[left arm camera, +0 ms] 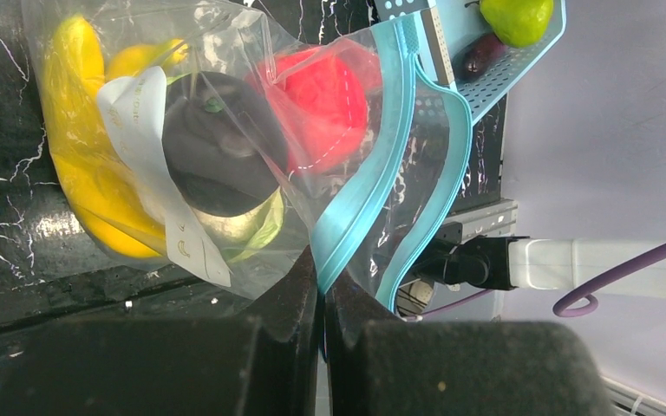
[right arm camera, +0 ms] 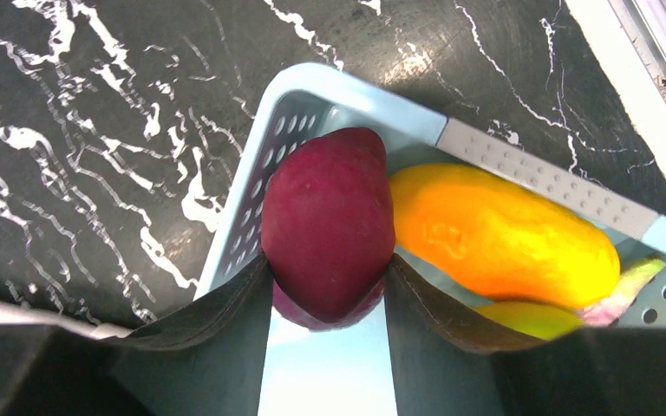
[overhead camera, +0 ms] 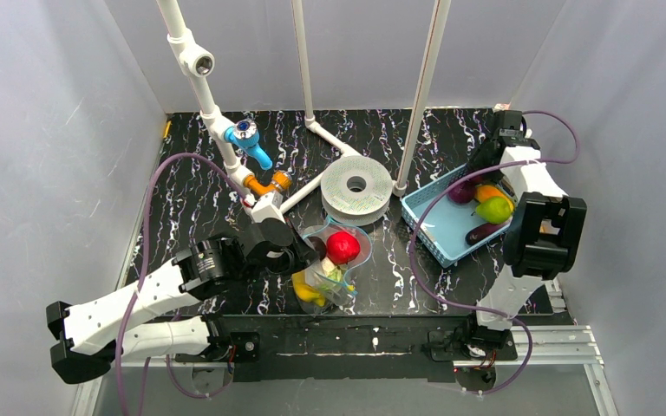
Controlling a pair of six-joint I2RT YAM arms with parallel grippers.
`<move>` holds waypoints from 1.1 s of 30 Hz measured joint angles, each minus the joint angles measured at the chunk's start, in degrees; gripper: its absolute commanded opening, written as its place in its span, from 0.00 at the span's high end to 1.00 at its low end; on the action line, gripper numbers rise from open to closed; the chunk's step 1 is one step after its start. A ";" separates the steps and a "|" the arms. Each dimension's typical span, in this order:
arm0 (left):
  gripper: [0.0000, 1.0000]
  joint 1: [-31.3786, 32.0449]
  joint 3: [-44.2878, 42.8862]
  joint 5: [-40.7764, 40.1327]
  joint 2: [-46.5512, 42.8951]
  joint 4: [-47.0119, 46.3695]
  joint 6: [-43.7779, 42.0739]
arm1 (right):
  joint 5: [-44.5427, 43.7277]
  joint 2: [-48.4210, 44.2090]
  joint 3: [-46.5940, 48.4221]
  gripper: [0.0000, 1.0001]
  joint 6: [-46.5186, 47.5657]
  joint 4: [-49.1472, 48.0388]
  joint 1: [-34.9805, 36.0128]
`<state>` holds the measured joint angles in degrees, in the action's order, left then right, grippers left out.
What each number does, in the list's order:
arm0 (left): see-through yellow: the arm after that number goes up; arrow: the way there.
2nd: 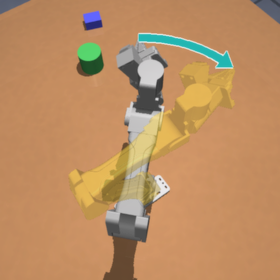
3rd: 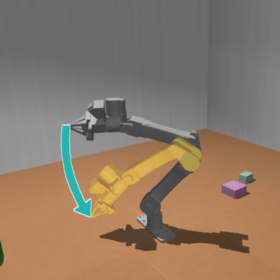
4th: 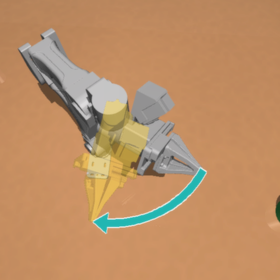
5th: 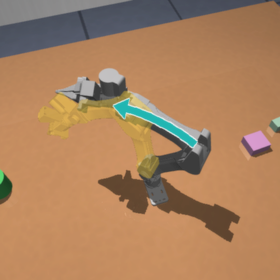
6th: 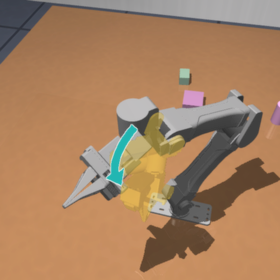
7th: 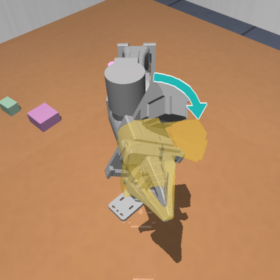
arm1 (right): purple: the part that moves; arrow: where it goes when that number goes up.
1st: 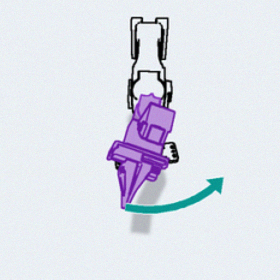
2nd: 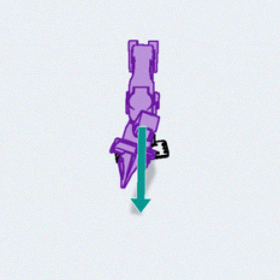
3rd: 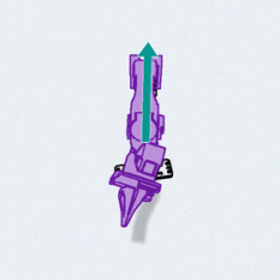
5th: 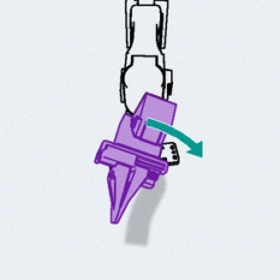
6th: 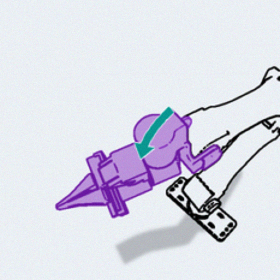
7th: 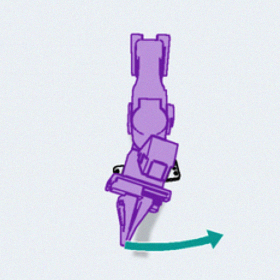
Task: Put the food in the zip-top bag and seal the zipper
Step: Pick up the fake vegetable from the bin, then place the fake vegetable in the zipper food storage bag.
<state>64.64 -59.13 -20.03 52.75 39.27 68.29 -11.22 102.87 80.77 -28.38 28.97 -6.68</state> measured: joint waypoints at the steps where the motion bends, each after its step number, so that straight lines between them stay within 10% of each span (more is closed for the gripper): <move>1: 1.00 0.00 0.00 0.07 -0.02 -0.04 0.15 | 0.31 -0.76 -0.11 0.93 0.04 0.44 0.00; 16: 1.00 -0.33 5.88 0.15 -5.75 -2.27 5.05 | 17.66 -48.17 -26.25 0.99 -2.49 2.40 3.06; 28: 1.00 -0.42 6.16 0.17 -5.92 -3.13 6.29 | 40.28 -67.19 -30.36 0.99 -4.66 12.48 6.03; 33: 1.00 -0.42 6.14 0.46 -4.24 -3.91 6.08 | 49.94 -63.14 -28.33 0.99 -4.48 12.50 18.18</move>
<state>64.23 -52.99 -19.57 48.51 35.35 74.37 38.72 39.72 52.45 -32.86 41.47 11.51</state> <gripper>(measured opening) 0.007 0.532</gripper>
